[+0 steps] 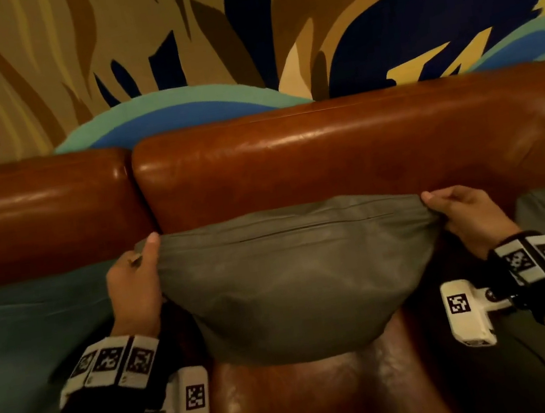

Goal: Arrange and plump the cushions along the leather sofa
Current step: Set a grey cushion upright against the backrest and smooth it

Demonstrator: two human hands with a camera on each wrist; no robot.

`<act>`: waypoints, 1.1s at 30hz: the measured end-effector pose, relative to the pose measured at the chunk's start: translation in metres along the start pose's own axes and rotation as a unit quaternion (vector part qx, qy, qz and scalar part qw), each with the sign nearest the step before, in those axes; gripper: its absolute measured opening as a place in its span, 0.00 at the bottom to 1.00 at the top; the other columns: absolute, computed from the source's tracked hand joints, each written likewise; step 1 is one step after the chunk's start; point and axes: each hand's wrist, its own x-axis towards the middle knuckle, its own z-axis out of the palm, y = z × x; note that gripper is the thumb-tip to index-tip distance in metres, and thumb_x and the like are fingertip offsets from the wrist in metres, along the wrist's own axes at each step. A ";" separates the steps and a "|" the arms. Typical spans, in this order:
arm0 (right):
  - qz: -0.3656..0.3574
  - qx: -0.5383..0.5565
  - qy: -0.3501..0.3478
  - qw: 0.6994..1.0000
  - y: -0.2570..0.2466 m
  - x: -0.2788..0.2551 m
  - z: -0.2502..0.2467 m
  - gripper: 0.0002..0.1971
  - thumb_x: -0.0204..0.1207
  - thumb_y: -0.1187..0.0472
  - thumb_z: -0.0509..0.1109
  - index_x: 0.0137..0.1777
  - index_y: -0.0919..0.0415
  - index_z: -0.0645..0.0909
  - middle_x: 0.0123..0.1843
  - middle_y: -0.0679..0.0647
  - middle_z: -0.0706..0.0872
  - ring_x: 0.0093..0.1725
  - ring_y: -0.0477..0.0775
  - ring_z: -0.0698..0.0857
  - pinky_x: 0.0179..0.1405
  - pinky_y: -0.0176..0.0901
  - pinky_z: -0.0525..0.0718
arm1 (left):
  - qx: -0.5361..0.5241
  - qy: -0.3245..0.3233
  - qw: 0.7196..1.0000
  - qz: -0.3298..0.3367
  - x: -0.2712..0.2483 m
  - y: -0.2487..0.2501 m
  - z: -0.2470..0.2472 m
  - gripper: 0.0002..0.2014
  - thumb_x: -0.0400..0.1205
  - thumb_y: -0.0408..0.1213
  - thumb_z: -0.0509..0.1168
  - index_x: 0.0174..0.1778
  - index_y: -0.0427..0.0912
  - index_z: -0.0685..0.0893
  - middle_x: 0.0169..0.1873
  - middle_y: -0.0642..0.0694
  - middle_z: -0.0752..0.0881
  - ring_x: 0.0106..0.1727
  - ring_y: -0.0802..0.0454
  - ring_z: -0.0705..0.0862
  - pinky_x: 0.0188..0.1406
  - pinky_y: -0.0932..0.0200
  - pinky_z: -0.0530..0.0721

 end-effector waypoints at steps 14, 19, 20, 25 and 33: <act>-0.434 -0.441 -0.188 0.763 0.000 -0.158 0.225 0.28 0.87 0.44 0.48 0.86 0.51 0.64 0.90 0.55 0.52 0.88 0.65 0.44 0.83 0.69 0.42 | 0.073 0.013 0.995 0.064 -0.023 -0.002 0.000 0.16 0.84 0.49 0.63 0.34 0.44 0.77 0.33 0.50 0.81 0.37 0.53 0.80 0.47 0.52 0.77; -0.431 -0.520 -0.178 0.715 0.028 -0.130 0.217 0.30 0.84 0.45 0.46 0.81 0.52 0.72 0.83 0.53 0.73 0.83 0.62 0.70 0.80 0.62 0.67 | 0.214 0.031 0.973 0.082 -0.017 -0.003 -0.030 0.27 0.85 0.55 0.58 0.36 0.30 0.77 0.28 0.45 0.74 0.38 0.44 0.75 0.45 0.51 0.70; -0.415 -0.545 -0.132 0.717 0.029 -0.114 0.191 0.30 0.82 0.45 0.46 0.80 0.52 0.73 0.80 0.53 0.76 0.80 0.63 0.74 0.76 0.65 0.72 | 0.220 0.031 0.972 0.073 -0.012 -0.005 -0.037 0.29 0.85 0.56 0.58 0.37 0.28 0.78 0.28 0.43 0.74 0.39 0.41 0.76 0.45 0.49 0.71; -0.182 -0.629 -0.043 0.755 0.046 -0.041 0.048 0.28 0.87 0.39 0.41 0.83 0.32 0.34 0.89 0.44 0.36 0.88 0.63 0.35 0.82 0.70 0.40 | 0.187 0.040 0.979 0.066 -0.001 -0.012 -0.047 0.29 0.84 0.59 0.57 0.38 0.31 0.77 0.38 0.33 0.80 0.45 0.37 0.80 0.53 0.39 0.78; -0.098 -0.039 0.047 0.993 0.044 -0.031 0.044 0.23 0.78 0.41 0.70 0.46 0.64 0.85 0.44 0.68 0.90 0.43 0.68 0.88 0.51 0.67 0.87 | -0.070 -0.018 0.996 -0.042 -0.039 -0.016 -0.040 0.17 0.84 0.47 0.64 0.66 0.45 0.79 0.56 0.49 0.84 0.58 0.49 0.83 0.62 0.48 0.81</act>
